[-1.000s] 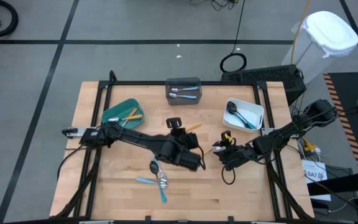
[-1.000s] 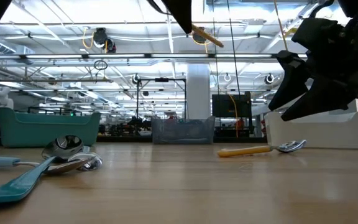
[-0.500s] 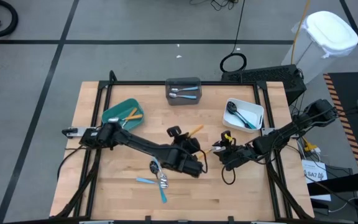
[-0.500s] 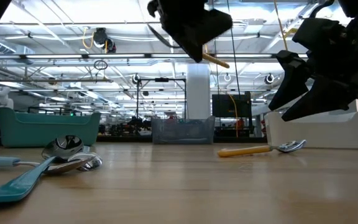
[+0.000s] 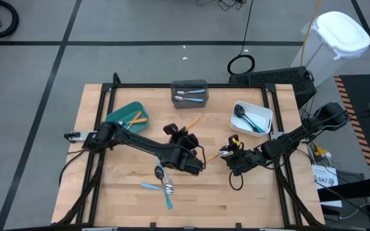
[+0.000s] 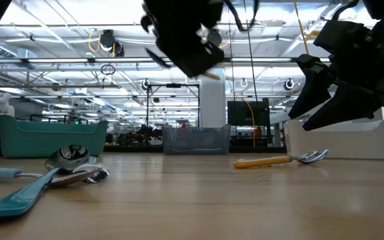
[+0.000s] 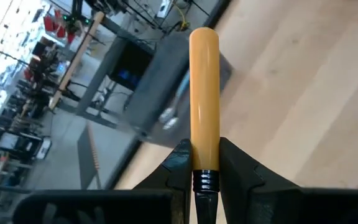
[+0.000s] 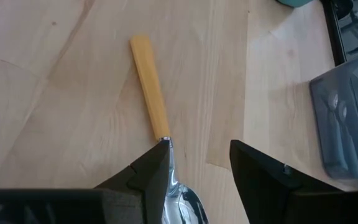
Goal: Sort silverware by color (type)
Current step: Put the yellow spoon into the green bin
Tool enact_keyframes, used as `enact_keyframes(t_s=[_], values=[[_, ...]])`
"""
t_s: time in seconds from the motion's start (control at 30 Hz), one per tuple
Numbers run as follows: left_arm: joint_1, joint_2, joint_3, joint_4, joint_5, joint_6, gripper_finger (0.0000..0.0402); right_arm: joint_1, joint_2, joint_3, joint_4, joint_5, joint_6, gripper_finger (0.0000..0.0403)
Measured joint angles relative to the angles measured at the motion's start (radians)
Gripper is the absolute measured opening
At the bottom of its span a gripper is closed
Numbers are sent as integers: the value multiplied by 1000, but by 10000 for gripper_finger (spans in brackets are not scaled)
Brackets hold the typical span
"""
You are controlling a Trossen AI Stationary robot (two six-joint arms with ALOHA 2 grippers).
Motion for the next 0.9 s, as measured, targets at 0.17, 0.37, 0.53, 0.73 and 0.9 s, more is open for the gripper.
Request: enact_keyframes(t_s=[0.17,0.37,0.53,0.73,0.9], values=[[2,-136,-10,-107,-33,80,50,0,0,-1,3,2,-17,164],[33,-367,-154,-64,-50,115,50,0,0,-1,3,3,-19,164],[9,-566,-429,215,-9,147,50,0,0,-1,3,3,-20,164],[-29,-746,-718,550,70,173,50,0,0,-1,5,3,-21,164],[-43,-815,-797,553,68,107,50,0,0,-1,8,4,-26,164]])
